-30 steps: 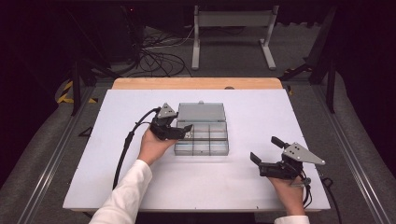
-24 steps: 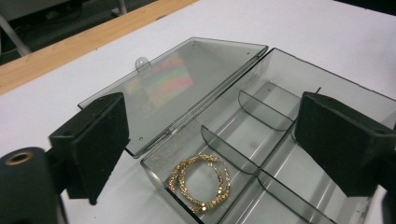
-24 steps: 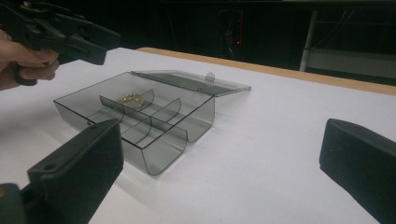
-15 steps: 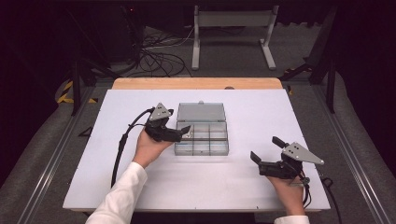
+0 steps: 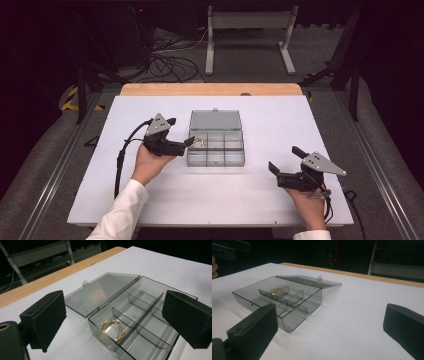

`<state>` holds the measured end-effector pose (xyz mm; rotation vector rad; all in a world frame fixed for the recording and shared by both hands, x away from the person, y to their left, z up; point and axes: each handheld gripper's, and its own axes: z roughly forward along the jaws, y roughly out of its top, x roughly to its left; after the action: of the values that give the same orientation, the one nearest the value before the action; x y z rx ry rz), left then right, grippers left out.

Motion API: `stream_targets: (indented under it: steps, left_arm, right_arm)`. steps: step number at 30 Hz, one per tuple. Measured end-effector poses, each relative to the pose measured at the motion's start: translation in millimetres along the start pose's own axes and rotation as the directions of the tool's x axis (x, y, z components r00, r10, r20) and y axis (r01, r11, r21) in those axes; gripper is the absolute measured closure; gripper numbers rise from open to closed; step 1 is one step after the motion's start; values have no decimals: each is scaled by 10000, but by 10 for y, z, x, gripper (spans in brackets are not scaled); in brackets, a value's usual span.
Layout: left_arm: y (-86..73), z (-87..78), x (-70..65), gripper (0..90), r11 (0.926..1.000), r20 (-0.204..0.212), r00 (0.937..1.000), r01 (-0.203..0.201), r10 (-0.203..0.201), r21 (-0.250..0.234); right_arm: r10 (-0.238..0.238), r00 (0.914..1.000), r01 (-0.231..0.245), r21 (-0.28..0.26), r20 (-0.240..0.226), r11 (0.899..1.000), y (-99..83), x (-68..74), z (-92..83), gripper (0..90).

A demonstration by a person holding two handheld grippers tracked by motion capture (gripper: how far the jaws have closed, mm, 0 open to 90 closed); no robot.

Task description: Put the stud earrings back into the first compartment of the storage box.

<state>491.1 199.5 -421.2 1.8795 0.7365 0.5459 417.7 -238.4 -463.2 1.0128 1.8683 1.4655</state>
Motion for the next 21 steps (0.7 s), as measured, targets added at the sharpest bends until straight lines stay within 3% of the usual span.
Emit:
stream_targets:
  steps: [10,21]
  left_arm:
    - [-85,-199,54,61,9988,-178,9996,224,-232,-438]
    - [-192,-371,79,60,9981,-364,9992,167,-188,-585]
  right_arm:
    - [-29,10000,29,-9,-17,10000,-4,2,5,1]
    - [2,10000,-2,69,80,10000,-19,-10,10,0]
